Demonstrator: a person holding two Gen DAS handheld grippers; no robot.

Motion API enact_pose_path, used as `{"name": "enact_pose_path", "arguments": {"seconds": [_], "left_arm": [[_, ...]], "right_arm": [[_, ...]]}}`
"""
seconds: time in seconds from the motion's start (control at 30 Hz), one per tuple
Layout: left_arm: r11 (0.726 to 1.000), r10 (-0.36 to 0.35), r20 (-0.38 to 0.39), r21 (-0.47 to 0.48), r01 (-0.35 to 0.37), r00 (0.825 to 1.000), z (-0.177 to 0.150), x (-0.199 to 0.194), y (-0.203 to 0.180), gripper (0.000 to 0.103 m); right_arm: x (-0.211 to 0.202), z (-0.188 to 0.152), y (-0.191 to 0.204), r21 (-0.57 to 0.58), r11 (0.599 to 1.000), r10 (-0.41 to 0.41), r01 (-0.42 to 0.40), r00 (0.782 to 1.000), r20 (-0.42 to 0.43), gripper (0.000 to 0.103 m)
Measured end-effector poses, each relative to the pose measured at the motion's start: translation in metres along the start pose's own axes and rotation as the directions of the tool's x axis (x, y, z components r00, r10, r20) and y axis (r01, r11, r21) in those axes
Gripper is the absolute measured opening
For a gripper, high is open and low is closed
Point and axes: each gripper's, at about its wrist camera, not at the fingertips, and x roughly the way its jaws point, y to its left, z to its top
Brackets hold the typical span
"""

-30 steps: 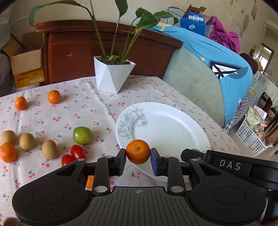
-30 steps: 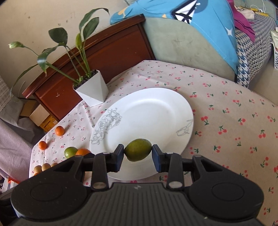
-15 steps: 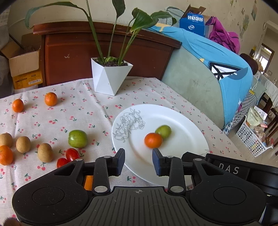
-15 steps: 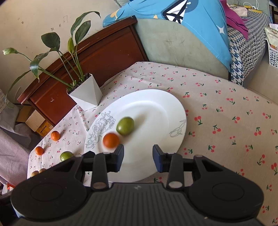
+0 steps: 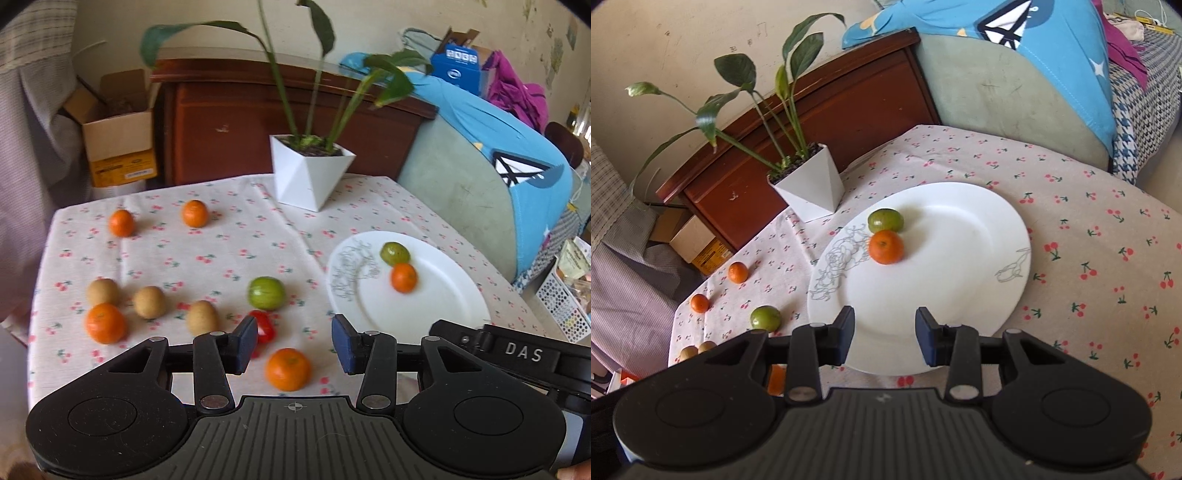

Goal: Organize fruits
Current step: 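Grasp an orange with the right tool while the left tool grasps the large orange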

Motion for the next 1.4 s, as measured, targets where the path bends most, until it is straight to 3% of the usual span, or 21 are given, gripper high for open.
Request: {"name": "enact_pose_path", "arguments": {"seconds": [0.47,0.57,0.87,1.4], "left_arm": [[0.979,0.171,-0.027,-0.105,-0.173,0.985,-0.007,-0.029,0.079,0.045],[0.973,0.196,-0.041,-0.112,-0.2,0.98,-0.01,-0.027,0.089,0.045],[0.967,0.202,-0.026,-0.151,-0.203,0.979,-0.017,-0.014,0.105,0.045],[0.966,0.229,0.039,-0.132,-0.222,0.973,-0.014,0.015,0.109,0.044]], "right_arm": [[0.014,-0.028,0.045,-0.128,0.983,0.119,-0.131,0.989,-0.092,0.039],[0.02,-0.037,0.054,-0.153,0.978,0.125,-0.144,0.985,-0.123,0.044],[0.032,-0.046,0.068,-0.19,0.969,0.133,-0.16,0.98,-0.146,0.052],[0.045,-0.052,0.084,-0.284,0.949,0.107,-0.14,0.986,-0.129,0.054]]}}
